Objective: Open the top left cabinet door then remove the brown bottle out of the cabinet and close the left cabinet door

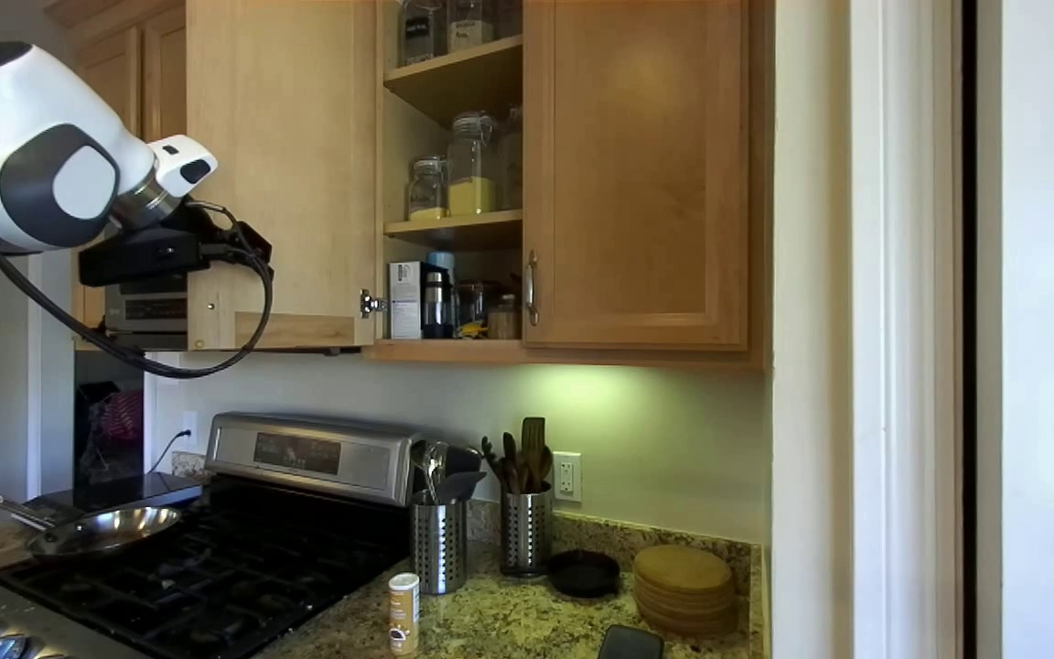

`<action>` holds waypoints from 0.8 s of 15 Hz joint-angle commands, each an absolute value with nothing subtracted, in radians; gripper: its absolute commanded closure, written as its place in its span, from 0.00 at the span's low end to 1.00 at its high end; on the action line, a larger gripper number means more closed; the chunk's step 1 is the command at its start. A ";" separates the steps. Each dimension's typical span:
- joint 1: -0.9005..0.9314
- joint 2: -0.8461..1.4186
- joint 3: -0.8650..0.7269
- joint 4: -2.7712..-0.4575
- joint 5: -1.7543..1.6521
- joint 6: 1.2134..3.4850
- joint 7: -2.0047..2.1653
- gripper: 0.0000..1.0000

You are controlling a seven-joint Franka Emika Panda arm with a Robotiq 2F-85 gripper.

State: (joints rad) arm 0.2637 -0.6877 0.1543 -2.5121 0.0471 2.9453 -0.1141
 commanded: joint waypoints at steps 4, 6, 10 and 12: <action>0.041 -0.692 0.091 -2.495 -0.068 2.885 -0.109 0.00; 0.034 -0.697 0.058 -2.483 -0.071 2.848 -0.119 0.00; 0.056 -0.663 -0.016 -2.418 -0.043 2.782 -0.158 0.00; 0.065 -0.639 -0.043 -2.381 -0.039 2.746 -0.179 0.00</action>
